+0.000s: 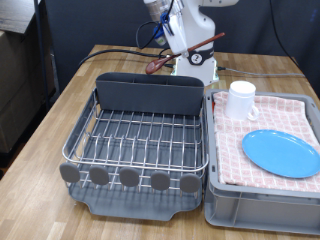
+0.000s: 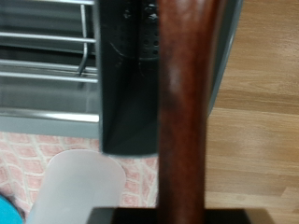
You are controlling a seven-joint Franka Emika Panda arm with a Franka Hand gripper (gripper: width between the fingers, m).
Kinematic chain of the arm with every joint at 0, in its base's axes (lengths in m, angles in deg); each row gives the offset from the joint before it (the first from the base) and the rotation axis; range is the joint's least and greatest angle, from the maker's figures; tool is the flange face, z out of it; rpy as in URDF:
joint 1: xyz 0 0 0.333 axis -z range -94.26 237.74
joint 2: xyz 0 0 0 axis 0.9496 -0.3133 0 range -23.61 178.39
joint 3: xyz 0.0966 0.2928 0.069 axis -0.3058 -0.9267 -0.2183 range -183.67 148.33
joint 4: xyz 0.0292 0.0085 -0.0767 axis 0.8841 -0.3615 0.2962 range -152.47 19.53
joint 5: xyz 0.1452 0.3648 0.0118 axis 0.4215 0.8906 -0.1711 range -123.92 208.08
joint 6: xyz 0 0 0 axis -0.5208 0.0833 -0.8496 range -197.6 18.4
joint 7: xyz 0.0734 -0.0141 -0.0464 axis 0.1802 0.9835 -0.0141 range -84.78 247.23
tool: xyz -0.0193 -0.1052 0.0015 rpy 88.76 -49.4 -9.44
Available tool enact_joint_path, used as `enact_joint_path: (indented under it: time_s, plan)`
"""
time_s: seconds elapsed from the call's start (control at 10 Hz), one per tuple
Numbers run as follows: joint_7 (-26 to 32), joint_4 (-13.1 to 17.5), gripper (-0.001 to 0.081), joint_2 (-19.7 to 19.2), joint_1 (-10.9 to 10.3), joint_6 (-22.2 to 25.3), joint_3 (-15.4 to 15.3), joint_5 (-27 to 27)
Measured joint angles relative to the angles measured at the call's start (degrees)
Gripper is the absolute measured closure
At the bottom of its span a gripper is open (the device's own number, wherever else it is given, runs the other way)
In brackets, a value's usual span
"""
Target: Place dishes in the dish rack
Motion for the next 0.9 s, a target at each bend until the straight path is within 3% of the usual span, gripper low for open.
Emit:
enact_joint_path:
  time_s: [0.4,0.9]
  plan:
    - [10.9,1.2,0.0727,-5.3,-1.9,0.3,5.9,3.9]
    - [14.4,1.9,0.0727,-9.9,-2.3,-3.4,7.8,5.9]
